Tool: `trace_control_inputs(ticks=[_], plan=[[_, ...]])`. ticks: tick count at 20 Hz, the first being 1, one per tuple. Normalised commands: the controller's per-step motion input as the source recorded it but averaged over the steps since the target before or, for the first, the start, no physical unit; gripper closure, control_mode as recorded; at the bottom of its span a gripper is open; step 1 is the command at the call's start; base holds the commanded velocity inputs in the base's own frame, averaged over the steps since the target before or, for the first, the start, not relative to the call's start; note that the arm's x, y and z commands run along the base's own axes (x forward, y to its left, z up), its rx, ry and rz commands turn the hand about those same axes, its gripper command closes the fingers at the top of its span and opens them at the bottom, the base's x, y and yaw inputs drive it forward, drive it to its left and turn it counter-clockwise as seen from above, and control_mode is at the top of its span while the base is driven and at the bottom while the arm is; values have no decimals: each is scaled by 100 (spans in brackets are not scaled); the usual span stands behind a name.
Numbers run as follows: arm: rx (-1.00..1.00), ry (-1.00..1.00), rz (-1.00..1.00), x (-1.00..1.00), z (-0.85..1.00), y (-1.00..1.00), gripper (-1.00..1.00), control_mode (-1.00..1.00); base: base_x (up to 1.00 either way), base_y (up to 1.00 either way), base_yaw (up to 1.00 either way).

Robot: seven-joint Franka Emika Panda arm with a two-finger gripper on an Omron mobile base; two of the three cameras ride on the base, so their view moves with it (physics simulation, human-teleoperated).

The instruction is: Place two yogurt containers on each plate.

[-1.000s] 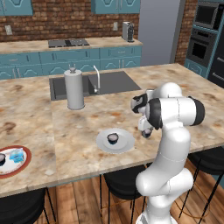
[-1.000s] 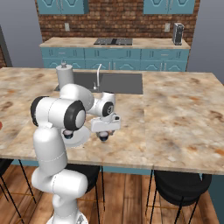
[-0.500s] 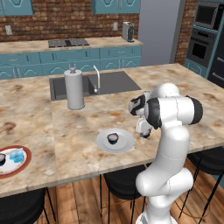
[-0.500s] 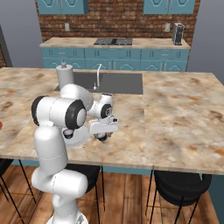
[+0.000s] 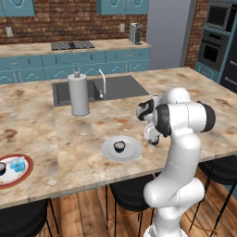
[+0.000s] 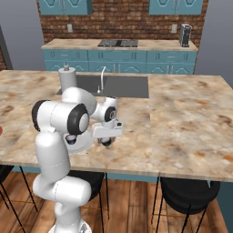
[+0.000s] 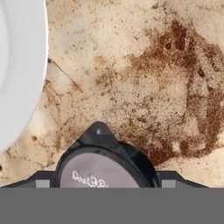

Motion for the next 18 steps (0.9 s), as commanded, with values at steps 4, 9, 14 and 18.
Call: trace_control_inputs(ticks=[4, 9, 14, 18], plan=[[5, 6, 0, -53, 57, 5, 100, -100, 0, 0, 0], [0, 25, 0, -27, 41, 52, 100, -100, 0, 0, 0], [3, 22, 8, 5, -6, 48, 100, -100, 0, 0, 0], [0, 0, 16, 0, -14, 40, 100, -100, 0, 0, 0]])
